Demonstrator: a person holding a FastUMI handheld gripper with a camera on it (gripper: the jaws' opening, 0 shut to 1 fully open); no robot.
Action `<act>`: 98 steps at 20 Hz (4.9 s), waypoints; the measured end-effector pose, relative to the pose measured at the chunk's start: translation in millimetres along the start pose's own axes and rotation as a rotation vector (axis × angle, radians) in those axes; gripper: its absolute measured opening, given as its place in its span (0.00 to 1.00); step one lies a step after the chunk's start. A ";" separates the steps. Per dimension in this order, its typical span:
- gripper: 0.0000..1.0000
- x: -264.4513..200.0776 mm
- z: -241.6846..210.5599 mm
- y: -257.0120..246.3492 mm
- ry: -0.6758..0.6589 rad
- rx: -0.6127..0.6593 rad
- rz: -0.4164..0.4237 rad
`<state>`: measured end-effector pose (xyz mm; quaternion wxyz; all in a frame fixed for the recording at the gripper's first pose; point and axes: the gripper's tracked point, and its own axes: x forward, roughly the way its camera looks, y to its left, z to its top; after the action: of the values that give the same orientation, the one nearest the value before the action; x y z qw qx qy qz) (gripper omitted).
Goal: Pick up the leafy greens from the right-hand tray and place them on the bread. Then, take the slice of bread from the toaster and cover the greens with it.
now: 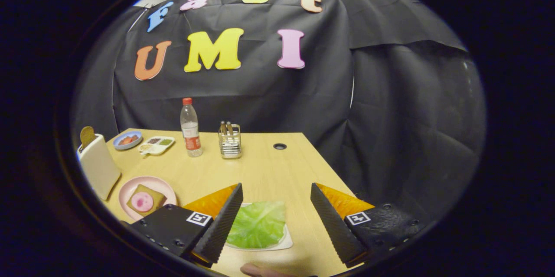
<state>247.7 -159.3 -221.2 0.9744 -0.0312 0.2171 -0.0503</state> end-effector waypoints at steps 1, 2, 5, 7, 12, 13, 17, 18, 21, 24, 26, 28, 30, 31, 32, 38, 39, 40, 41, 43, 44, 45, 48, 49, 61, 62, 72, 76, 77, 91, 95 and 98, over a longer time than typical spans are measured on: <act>0.97 10.9 -7.8 -1.7 0.027 -0.001 -0.003; 0.97 21.3 -16.4 -1.9 0.053 0.001 0.006; 0.97 46.7 -39.3 -4.5 0.125 0.021 0.005; 0.97 59.1 -49.0 -3.1 0.157 0.030 0.006; 0.88 78.1 -72.0 6.4 0.245 0.030 0.023; 0.81 78.5 -73.2 8.4 0.255 0.028 0.029; 0.68 80.9 -82.8 13.7 0.296 0.045 0.048; 0.65 81.2 -83.5 13.2 0.302 0.048 0.046; 0.46 81.5 -83.3 12.4 0.300 0.058 0.040; 0.36 80.0 -84.0 20.0 0.302 0.078 0.063; 0.37 81.9 -84.1 17.8 0.297 0.064 0.049; 0.13 83.5 -81.9 14.4 0.310 0.069 0.042; 0.01 77.1 -85.9 14.3 0.312 0.059 0.020; 0.01 73.6 -83.9 13.7 0.307 0.055 0.010; 0.01 69.9 -81.6 13.4 0.299 0.052 0.003; 0.00 38.8 -53.4 15.9 0.238 0.034 -0.029; 0.00 32.3 -47.4 18.7 0.224 0.037 -0.028; 0.00 25.5 -40.1 19.8 0.212 0.038 -0.032; 0.00 18.7 -35.2 21.1 0.203 0.038 -0.032; 0.00 4.3 -21.2 26.4 0.175 0.035 -0.025; 0.00 -1.8 -15.1 28.4 0.164 0.033 -0.023; 0.00 -7.4 -10.7 31.5 0.156 0.031 -0.017; 0.00 -22.8 0.4 39.9 0.131 0.013 -0.002; 0.00 -27.7 3.9 42.9 0.120 0.014 0.004; 0.00 -5.1 -24.8 12.0 0.179 0.007 -0.045; 0.01 -0.3 -28.6 5.7 0.187 0.005 -0.055; 0.96 37.0 -85.3 -35.1 0.326 0.070 -0.108; 0.97 45.1 -100.3 -38.0 0.363 0.113 -0.099; 0.96 46.0 -99.3 -35.5 0.359 0.128 -0.083; 0.06 25.6 -74.2 -9.6 0.320 0.110 -0.025; 0.06 -1.6 -43.0 17.1 0.259 0.082 0.006; 0.06 -24.5 -20.2 50.3 0.216 0.053 0.045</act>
<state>221.2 -107.4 -233.3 0.9466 0.0050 0.3201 -0.0374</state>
